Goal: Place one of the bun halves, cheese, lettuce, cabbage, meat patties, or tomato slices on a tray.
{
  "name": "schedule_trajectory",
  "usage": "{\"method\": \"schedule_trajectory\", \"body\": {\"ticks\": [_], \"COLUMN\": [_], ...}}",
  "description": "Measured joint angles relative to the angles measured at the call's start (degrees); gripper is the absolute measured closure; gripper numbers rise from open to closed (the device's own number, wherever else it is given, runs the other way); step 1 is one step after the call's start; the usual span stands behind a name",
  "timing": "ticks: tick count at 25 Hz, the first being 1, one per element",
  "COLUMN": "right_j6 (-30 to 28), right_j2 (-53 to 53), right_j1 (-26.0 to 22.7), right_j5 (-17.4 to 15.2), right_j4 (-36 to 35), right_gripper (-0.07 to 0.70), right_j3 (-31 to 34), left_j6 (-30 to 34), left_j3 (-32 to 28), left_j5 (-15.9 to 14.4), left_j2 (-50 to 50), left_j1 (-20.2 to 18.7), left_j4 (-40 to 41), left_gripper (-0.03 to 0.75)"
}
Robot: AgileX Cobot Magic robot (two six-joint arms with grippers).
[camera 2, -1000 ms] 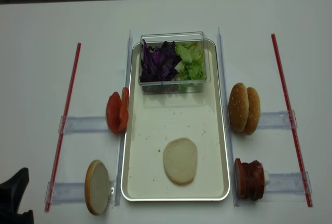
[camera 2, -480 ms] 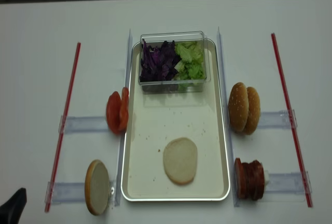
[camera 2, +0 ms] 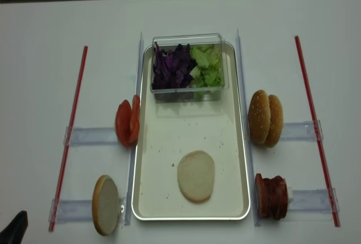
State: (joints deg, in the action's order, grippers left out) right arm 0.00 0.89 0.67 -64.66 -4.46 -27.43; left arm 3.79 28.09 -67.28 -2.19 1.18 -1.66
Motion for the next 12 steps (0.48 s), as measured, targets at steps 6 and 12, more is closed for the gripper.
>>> {"method": "schedule_trajectory", "body": {"ticks": [6, 12], "right_j6": [0.0, 0.0], "right_j2": [0.0, 0.0], "right_j1": [0.0, 0.0], "right_j5": [0.0, 0.0], "right_j4": [0.0, 0.0], "right_gripper": [0.126, 0.126], "right_j3": [0.0, 0.0], "left_j6": [0.0, 0.0], "left_j3": [0.0, 0.0], "left_j5": [-0.13, -0.13], "left_j2": [0.44, 0.44], "left_j1": [0.0, 0.0], "left_j4": [0.0, 0.0], "left_gripper": [0.349, 0.349]}}
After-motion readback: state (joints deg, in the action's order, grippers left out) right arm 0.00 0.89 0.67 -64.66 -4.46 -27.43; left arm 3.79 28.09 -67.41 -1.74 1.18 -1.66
